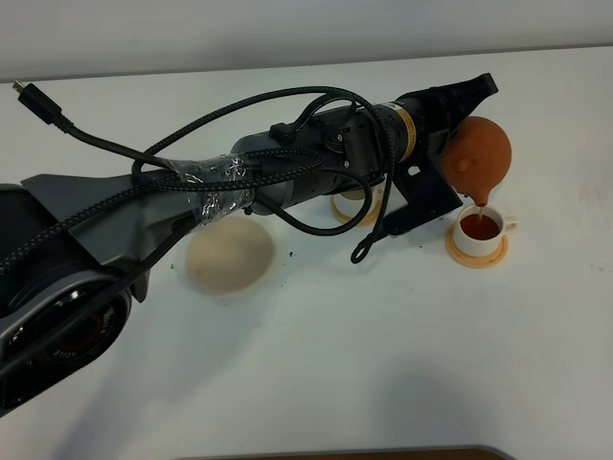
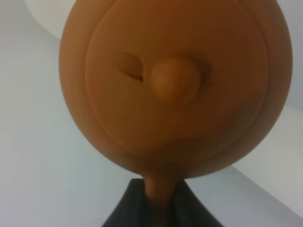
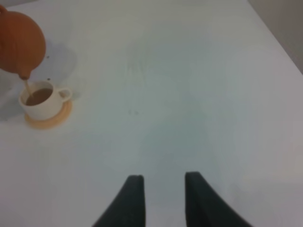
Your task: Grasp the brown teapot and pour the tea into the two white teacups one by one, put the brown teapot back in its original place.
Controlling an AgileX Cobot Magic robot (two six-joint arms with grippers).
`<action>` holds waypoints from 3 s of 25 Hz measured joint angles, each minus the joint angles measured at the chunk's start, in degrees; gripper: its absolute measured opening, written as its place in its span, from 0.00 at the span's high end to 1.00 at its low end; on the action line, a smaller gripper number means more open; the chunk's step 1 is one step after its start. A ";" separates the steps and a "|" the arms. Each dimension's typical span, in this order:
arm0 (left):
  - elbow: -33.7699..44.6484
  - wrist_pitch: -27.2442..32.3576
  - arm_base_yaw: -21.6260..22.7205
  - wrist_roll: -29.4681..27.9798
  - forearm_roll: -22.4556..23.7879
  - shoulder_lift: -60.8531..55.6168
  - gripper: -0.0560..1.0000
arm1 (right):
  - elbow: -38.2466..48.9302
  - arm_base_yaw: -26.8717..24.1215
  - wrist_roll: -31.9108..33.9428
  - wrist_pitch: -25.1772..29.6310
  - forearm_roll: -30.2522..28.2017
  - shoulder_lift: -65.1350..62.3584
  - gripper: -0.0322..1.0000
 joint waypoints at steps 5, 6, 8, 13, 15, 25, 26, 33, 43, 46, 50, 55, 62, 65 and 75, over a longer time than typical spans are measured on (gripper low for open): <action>0.00 0.05 0.00 -0.19 -4.09 0.00 0.81 | 0.00 0.00 0.00 0.00 0.00 0.00 0.74; 0.00 0.05 0.00 -0.19 -4.79 0.00 0.81 | 0.00 0.00 0.00 0.00 0.00 0.00 0.74; 0.00 0.66 0.00 -0.19 -5.79 0.00 0.81 | 0.00 0.00 0.00 0.00 0.00 0.00 0.74; 0.00 3.09 0.00 -0.23 -9.09 0.00 0.81 | 0.00 0.00 0.00 0.00 0.00 0.00 0.74; 0.00 3.52 0.00 -0.23 -10.58 0.00 0.81 | 0.00 0.00 0.00 0.00 0.00 0.00 0.74; 0.00 8.19 0.38 -9.12 -21.14 -2.25 0.81 | 0.00 0.00 0.00 0.00 0.00 0.00 0.74; 0.00 9.46 0.38 -11.05 -21.97 -3.15 0.81 | 0.00 0.00 0.00 0.00 0.00 0.00 0.74; -0.20 24.61 0.38 -25.52 -24.65 -8.72 0.81 | 0.00 0.00 0.00 0.00 0.00 0.00 0.74; -0.20 44.17 -1.15 -29.86 -40.81 -12.07 0.81 | 0.00 0.00 -0.06 0.00 0.00 0.00 0.74; -0.20 48.34 -1.83 -32.11 -44.80 -12.84 0.81 | 0.00 0.00 -0.06 0.00 0.00 0.00 0.74; -0.20 52.99 -2.53 -38.49 -46.65 -12.90 0.81 | 0.00 0.00 0.00 0.00 0.00 0.00 0.74; -0.24 56.25 -2.66 -48.14 -46.77 -12.63 0.81 | 0.00 0.00 0.00 0.00 0.00 0.00 0.74; -0.27 58.54 -2.66 -53.06 -46.89 -8.59 0.81 | 0.00 0.00 0.00 0.00 0.00 0.00 0.74; -0.27 58.58 -2.66 -53.68 -46.89 -8.01 0.81 | 0.00 0.00 0.00 0.00 0.00 0.00 0.74; -0.27 61.47 -1.75 -53.13 -34.25 -13.22 0.81 | 0.00 0.00 0.00 0.00 0.00 0.00 0.74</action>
